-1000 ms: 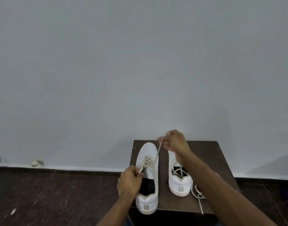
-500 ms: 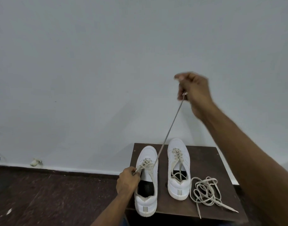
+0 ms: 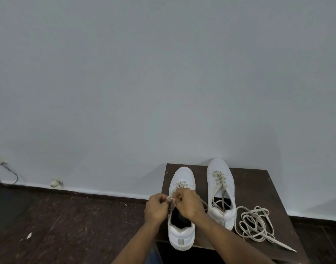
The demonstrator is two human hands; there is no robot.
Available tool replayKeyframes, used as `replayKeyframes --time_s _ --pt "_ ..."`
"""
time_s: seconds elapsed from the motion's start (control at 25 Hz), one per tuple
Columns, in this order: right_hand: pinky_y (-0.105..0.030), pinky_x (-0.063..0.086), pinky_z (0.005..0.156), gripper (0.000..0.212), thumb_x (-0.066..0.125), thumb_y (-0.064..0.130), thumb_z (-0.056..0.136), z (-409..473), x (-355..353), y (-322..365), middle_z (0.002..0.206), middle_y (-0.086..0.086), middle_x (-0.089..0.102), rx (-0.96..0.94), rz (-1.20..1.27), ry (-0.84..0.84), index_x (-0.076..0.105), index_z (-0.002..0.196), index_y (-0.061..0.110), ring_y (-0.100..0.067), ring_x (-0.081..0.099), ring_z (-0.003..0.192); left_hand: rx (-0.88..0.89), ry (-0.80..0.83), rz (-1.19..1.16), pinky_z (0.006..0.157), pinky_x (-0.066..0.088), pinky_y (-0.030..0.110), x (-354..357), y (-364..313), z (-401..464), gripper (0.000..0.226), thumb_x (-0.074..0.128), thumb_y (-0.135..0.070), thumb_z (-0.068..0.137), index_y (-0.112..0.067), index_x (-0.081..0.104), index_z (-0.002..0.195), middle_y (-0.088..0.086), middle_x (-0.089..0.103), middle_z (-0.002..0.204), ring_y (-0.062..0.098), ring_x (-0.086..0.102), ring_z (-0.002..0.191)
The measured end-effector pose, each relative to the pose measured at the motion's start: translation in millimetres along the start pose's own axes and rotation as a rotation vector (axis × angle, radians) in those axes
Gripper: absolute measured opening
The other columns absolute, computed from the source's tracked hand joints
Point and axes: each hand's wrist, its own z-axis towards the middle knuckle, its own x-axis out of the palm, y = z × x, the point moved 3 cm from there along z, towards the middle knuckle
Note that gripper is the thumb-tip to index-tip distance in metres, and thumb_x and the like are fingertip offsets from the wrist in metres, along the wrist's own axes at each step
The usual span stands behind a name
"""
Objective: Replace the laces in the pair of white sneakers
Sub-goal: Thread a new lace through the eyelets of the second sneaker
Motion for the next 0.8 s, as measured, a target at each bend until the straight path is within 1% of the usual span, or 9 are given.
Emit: replayKeyframes --time_s 0.12,0.24,0.32,0.44,0.56,0.68,0.8 --pt "-0.032 0.054 0.079 0.020 0.053 0.015 0.086 3 3 3 0.092 0.001 0.073 0.008 -0.091 -0.020 0.072 0.087 0.023 -0.020 0.066 0.087 0.034 0.008 0.029 0.074 0.058 0.036 1 1 1 0.016 0.068 -0.022 0.086 -0.025 0.070 0.071 -0.010 0.070 0.067 0.009 0.067 0.067" --pt "-0.030 0.052 0.071 0.018 0.053 0.018 0.089 5 6 4 0.087 -0.002 0.072 0.020 -0.149 -0.044 0.069 0.082 0.020 -0.021 0.065 0.079 0.054 0.023 0.043 0.077 0.059 0.039 2 4 3 0.016 0.066 -0.023 0.087 -0.028 0.070 0.072 -0.011 0.071 0.069 0.010 0.068 0.070" --pt "-0.030 0.049 0.068 0.017 0.054 0.020 0.089 6 8 4 0.086 -0.003 0.071 0.037 -0.159 -0.051 0.067 0.079 0.019 -0.022 0.064 0.079 0.084 0.024 0.078 0.078 0.058 0.039 2 4 2 0.017 0.064 -0.024 0.088 -0.031 0.070 0.075 -0.013 0.071 0.072 0.008 0.068 0.072" --pt "-0.032 0.052 0.073 0.017 0.052 0.022 0.089 9 10 3 0.092 -0.004 0.070 0.047 -0.180 -0.049 0.068 0.089 0.017 -0.024 0.065 0.086 0.144 0.042 0.118 0.078 0.058 0.036 1 3 2 0.018 0.058 -0.022 0.090 -0.031 0.074 0.085 -0.015 0.072 0.076 0.005 0.068 0.072" --pt "-0.035 0.052 0.077 0.021 0.048 0.023 0.092 7 13 7 0.099 -0.006 0.068 0.015 -0.230 -0.062 0.066 0.099 0.015 -0.026 0.064 0.092 0.149 0.049 0.139 0.080 0.057 0.036 0 1 2 0.025 0.053 -0.019 0.092 -0.032 0.075 0.092 -0.015 0.072 0.082 0.005 0.068 0.074" --pt "-0.035 0.050 0.079 0.020 0.046 0.024 0.095 -5 15 7 0.100 -0.004 0.070 0.028 -0.133 -0.114 0.064 0.102 0.019 -0.025 0.064 0.095 0.141 0.055 0.111 0.081 0.057 0.036 1 0 3 0.026 0.051 -0.020 0.093 -0.034 0.074 0.093 -0.016 0.072 0.083 0.005 0.068 0.076" --pt "-0.031 0.045 0.072 0.020 0.044 0.017 0.095 -24 20 0 0.101 0.000 0.069 0.002 -0.006 -0.132 0.060 0.106 0.021 -0.022 0.063 0.095 0.156 0.073 0.117 0.080 0.057 0.037 3 1 8 0.024 0.052 -0.023 0.094 -0.034 0.072 0.088 -0.017 0.071 0.081 0.004 0.068 0.073"
